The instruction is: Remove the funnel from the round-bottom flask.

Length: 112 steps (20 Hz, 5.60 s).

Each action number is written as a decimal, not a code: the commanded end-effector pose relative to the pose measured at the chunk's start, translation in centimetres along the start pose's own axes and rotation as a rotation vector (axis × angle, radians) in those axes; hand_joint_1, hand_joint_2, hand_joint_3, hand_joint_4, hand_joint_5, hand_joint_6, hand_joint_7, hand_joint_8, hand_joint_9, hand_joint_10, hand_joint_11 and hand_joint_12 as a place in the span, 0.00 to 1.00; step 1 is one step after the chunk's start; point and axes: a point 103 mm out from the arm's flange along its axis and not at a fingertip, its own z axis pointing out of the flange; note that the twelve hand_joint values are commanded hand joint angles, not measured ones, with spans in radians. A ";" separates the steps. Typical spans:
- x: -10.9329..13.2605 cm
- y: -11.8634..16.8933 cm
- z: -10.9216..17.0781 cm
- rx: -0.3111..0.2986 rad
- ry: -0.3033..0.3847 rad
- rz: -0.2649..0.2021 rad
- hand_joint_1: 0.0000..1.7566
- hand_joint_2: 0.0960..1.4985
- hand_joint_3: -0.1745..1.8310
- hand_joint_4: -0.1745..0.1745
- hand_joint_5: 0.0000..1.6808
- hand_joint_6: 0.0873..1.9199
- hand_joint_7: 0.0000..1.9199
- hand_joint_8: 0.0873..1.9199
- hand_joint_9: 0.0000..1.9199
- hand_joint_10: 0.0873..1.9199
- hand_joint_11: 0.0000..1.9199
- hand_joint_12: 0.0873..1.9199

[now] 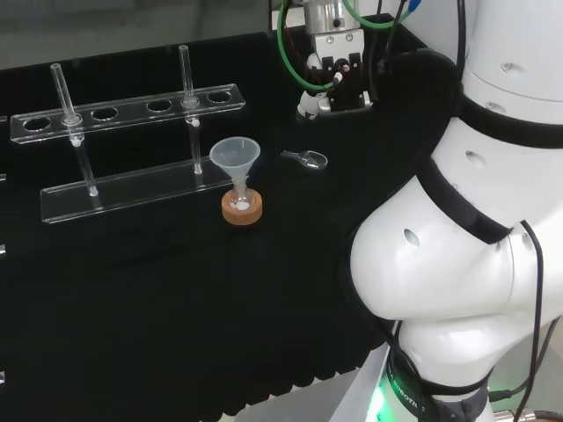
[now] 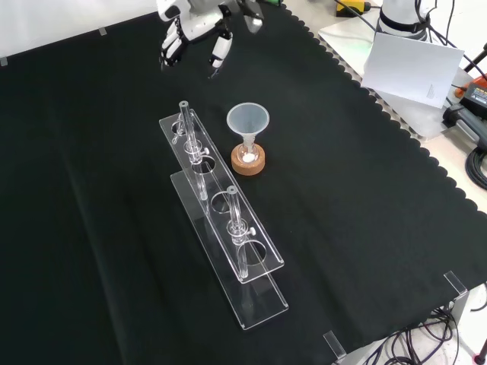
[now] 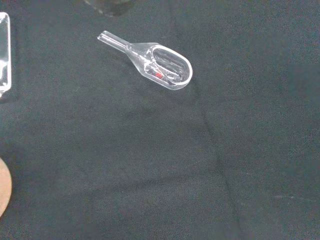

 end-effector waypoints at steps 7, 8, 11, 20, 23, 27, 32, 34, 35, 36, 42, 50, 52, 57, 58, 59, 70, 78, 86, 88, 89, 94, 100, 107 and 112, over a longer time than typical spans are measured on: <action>0.7 -4.2 -0.4 -0.024 0.006 -0.022 0.49 0.61 0.00 0.46 0.21 0.06 0.13 0.32 0.29 0.28 0.22 0.66; 0.5 -4.4 -0.4 -0.021 0.010 -0.023 0.49 0.61 0.00 0.45 0.20 0.05 0.13 0.32 0.29 0.28 0.22 0.66; 1.4 -5.3 -0.5 -0.025 0.002 -0.043 0.48 0.61 0.00 0.43 0.19 0.04 0.12 0.32 0.29 0.28 0.22 0.66; 4.9 -7.3 0.0 -0.026 -0.028 -0.115 0.42 0.62 0.00 0.42 0.18 0.01 0.10 0.31 0.28 0.28 0.22 0.67; 5.6 -7.7 -0.1 -0.014 -0.024 -0.128 0.40 0.62 0.00 0.42 0.17 0.00 0.07 0.31 0.25 0.29 0.21 0.69; 6.4 -8.2 -0.2 -0.005 -0.024 -0.157 0.39 0.61 0.00 0.43 0.14 0.00 0.03 0.31 0.20 0.31 0.19 0.71; 7.6 -8.9 -0.2 -0.005 -0.046 -0.178 0.37 0.59 0.00 0.46 0.02 0.00 0.00 0.20 0.14 0.35 0.18 0.73; 8.4 -9.3 -0.1 -0.009 -0.049 -0.196 0.36 0.58 0.00 0.47 0.01 0.00 0.00 0.17 0.12 0.37 0.18 0.74; 8.7 -9.5 0.0 -0.008 -0.051 -0.207 0.36 0.57 0.00 0.47 0.00 0.00 0.00 0.16 0.12 0.37 0.18 0.74; 9.8 -9.8 0.2 -0.009 -0.078 -0.234 0.36 0.57 0.00 0.47 0.01 0.00 0.00 0.16 0.11 0.37 0.18 0.74; 12.0 -9.9 1.7 0.047 -0.127 -0.264 0.35 0.57 0.00 0.47 0.06 0.00 0.00 0.20 0.12 0.39 0.18 0.75; 13.2 -9.1 3.3 0.103 -0.200 -0.313 0.35 0.55 0.00 0.48 0.05 0.00 0.00 0.09 0.05 0.42 0.15 0.77; 13.8 -9.0 3.6 0.109 -0.227 -0.277 0.34 0.54 0.00 0.49 0.04 0.00 0.00 0.06 0.04 0.43 0.14 0.77; 14.1 -8.3 4.3 0.120 -0.253 -0.296 0.34 0.53 0.01 0.50 0.03 0.00 0.00 0.00 0.00 0.46 0.13 0.79; 14.2 -8.2 4.5 0.117 -0.261 -0.298 0.35 0.53 0.01 0.50 0.04 0.00 0.00 0.00 0.00 0.46 0.13 0.79; 14.2 -8.1 4.6 0.115 -0.266 -0.301 0.35 0.53 0.01 0.50 0.04 0.00 0.00 0.00 0.01 0.46 0.13 0.79; 13.5 -6.7 5.2 0.111 -0.352 -0.333 0.44 0.55 0.00 0.50 0.09 0.00 0.00 0.15 0.12 0.40 0.14 0.79; 13.6 -6.8 4.6 0.067 -0.343 -0.317 0.46 0.56 0.00 0.50 0.12 0.00 0.00 0.26 0.17 0.36 0.14 0.78; 13.1 -7.2 4.0 0.049 -0.330 -0.350 0.45 0.56 0.00 0.50 0.11 0.00 0.00 0.23 0.14 0.36 0.11 0.78; 13.0 -7.2 4.1 0.048 -0.324 -0.354 0.44 0.56 0.00 0.50 0.11 0.00 0.00 0.23 0.13 0.37 0.11 0.78; 13.0 -7.2 4.1 0.044 -0.321 -0.356 0.44 0.56 0.00 0.50 0.10 0.00 0.00 0.22 0.13 0.37 0.10 0.78; 12.9 -7.3 3.9 0.032 -0.298 -0.376 0.41 0.55 0.00 0.50 0.08 0.00 0.00 0.09 0.05 0.39 0.08 0.79; 12.4 -6.9 4.3 0.063 -0.262 -0.368 0.38 0.53 0.00 0.51 0.03 0.00 0.00 0.00 0.00 0.35 0.04 0.81; 12.5 -6.1 5.7 0.087 -0.206 -0.368 0.38 0.53 0.00 0.51 0.05 0.00 0.03 0.00 0.13 0.39 0.07 0.80; 12.7 -5.8 6.1 0.086 -0.217 -0.371 0.40 0.55 0.00 0.50 0.11 0.00 0.03 0.22 0.25 0.31 0.09 0.79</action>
